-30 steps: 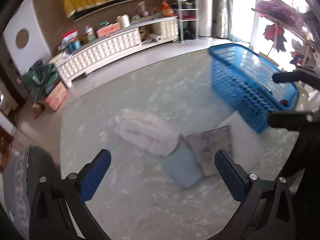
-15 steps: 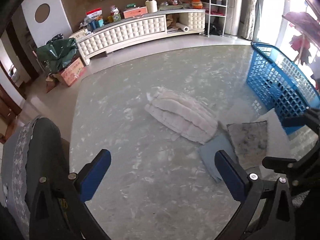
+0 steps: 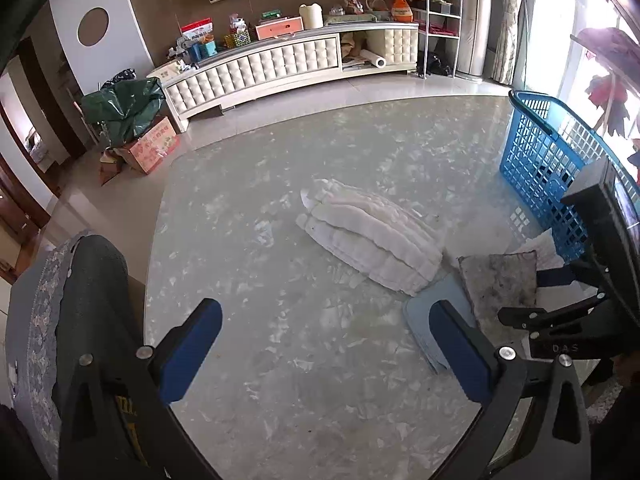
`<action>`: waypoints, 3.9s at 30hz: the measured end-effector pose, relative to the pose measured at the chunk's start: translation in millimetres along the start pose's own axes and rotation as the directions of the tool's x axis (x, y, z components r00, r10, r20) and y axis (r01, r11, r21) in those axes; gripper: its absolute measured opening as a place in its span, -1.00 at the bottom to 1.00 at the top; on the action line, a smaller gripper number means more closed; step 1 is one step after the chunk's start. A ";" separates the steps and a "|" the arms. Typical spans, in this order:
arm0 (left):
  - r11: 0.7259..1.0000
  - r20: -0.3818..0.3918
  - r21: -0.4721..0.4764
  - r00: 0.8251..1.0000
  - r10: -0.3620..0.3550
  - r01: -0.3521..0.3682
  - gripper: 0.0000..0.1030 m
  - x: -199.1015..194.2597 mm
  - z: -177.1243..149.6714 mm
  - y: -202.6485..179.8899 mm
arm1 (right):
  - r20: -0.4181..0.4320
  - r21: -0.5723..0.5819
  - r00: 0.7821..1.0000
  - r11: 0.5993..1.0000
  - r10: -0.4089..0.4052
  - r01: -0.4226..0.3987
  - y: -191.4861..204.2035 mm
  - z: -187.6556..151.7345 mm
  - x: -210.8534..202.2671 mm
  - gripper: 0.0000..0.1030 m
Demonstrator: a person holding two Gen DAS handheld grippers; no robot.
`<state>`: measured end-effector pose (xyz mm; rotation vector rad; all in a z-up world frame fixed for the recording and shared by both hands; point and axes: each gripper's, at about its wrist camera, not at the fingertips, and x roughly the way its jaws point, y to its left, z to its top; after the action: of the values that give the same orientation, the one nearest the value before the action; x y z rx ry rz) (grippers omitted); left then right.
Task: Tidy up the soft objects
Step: 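Move the right gripper back to the grey felt pad and grasp it, then drop the grey felt pad into the basket while the left gripper nears the white cloth, then grasp the white quilted cloth with the left gripper and lift it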
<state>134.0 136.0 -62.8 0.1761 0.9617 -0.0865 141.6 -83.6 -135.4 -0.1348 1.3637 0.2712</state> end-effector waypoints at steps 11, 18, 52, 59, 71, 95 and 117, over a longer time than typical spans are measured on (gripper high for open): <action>0.998 0.000 -0.066 1.000 -0.002 0.002 1.00 5.9 7.2 3.7 | 0.060 -0.025 0.996 0.997 0.073 -0.072 0.6 -2.2 -13.7 -0.87; 0.991 -0.038 -0.137 0.999 -0.013 0.008 1.00 18.9 8.8 14.6 | 0.113 -0.055 0.989 0.994 0.098 -0.093 1.0 1.4 -27.8 -0.89; 0.959 -0.264 -0.277 0.964 -0.012 -0.064 1.00 134.0 64.0 -6.5 | 0.339 -0.136 0.907 0.967 0.250 -0.216 -75.3 9.7 -146.9 -0.89; 0.968 -0.298 -0.239 0.955 0.006 -0.080 1.00 166.4 63.5 -18.0 | 0.385 -0.088 0.893 0.972 0.234 -0.217 -107.0 2.1 -154.9 -0.89; 0.967 -0.281 -0.224 0.958 0.055 -0.121 1.00 185.3 68.2 -32.3 | 0.290 0.052 0.932 0.969 0.217 -0.241 -148.7 11.2 -97.5 -0.89; 0.939 -0.303 -0.333 0.953 -0.019 -0.087 1.00 197.3 59.0 -21.5 | 0.218 0.086 0.975 0.995 0.034 -0.054 -138.2 52.9 -53.6 -0.51; 0.966 -0.283 -0.257 0.953 -0.108 0.033 -0.56 176.8 68.9 -60.6 | 0.212 0.072 0.977 0.997 -0.015 -0.001 -152.0 32.4 -57.6 0.67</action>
<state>281.3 64.5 -176.2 -0.0820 1.2681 -0.0043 202.7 -228.1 -81.9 -0.0484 1.1583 0.2235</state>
